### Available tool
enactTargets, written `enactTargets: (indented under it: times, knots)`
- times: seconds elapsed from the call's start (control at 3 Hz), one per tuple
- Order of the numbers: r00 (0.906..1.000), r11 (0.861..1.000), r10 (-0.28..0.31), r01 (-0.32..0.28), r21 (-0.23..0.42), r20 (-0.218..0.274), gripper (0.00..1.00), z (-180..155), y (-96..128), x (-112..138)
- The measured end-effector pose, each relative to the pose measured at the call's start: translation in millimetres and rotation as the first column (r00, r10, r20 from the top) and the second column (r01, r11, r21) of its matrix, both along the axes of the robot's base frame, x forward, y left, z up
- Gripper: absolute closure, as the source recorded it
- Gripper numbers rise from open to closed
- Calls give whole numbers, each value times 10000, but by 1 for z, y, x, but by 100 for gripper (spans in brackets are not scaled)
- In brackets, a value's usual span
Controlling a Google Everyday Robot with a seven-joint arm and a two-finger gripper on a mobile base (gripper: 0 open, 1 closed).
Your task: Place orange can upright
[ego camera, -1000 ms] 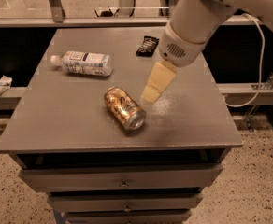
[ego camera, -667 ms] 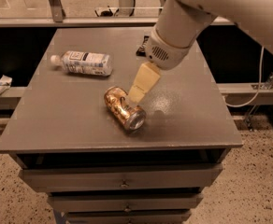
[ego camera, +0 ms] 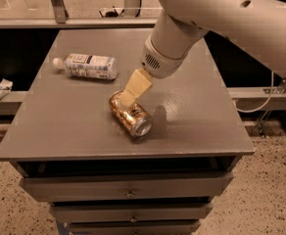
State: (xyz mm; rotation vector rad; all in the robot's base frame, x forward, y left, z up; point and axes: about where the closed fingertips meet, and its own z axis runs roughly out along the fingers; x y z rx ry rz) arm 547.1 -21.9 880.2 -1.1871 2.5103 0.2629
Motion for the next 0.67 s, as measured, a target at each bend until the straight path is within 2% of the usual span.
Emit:
enactTargets:
  times: [0.33, 0.67]
  knots:
    - [9981, 9984, -525, 531, 173, -336, 0, -8, 17, -1]
    - [9956, 9970, -742, 752, 159, -566, 0, -17, 27, -3]
